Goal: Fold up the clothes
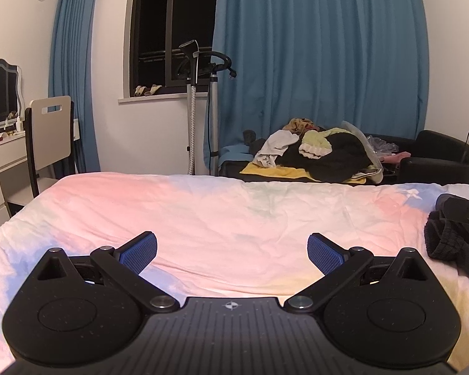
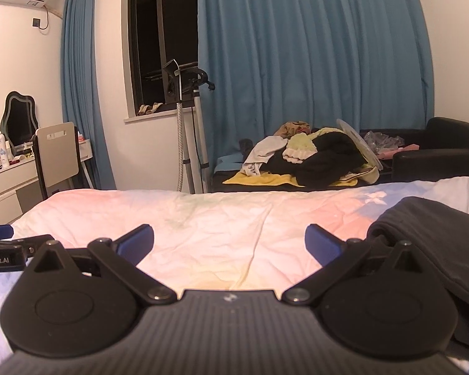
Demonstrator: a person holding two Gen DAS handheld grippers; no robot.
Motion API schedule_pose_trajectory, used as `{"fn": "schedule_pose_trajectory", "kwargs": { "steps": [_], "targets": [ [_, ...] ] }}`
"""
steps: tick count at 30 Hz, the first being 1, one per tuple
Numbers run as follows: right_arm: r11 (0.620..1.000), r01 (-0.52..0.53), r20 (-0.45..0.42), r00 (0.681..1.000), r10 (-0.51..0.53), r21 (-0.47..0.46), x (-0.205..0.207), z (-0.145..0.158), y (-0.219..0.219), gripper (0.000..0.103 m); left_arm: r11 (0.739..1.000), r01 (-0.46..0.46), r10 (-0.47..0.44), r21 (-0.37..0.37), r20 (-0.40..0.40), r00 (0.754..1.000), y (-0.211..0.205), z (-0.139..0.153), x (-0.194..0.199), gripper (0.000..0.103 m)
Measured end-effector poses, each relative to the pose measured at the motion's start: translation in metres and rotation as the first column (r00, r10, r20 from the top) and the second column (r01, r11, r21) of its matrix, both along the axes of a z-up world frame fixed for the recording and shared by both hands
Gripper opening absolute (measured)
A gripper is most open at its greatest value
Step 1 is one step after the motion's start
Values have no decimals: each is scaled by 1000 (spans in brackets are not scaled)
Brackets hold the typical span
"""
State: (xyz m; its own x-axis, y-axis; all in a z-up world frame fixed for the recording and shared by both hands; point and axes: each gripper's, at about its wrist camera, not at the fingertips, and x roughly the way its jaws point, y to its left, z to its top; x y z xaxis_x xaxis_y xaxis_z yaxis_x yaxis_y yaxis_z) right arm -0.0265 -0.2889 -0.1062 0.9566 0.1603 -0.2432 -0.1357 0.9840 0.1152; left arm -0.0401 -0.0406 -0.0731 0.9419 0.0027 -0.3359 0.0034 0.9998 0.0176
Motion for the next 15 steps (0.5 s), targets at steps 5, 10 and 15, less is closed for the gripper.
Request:
{"fn": "schedule_pose_trajectory", "kwargs": {
  "steps": [5,10,15],
  "targets": [
    [1000,7,3,1000,-7,0,-1,0,0,103,1000,7,-7,-2,-2,1000,0,-1,0,103],
    [1000,13,-1,1000,-13,4,0,0,-2,103,999,27,-27,-18,-12,1000,0,-1,0,103],
    [1000,13,-3,1000,-13,4,0,0,-2,103,999,31,-31,-17,-18,999,-1,-2,0,103]
  ]
}}
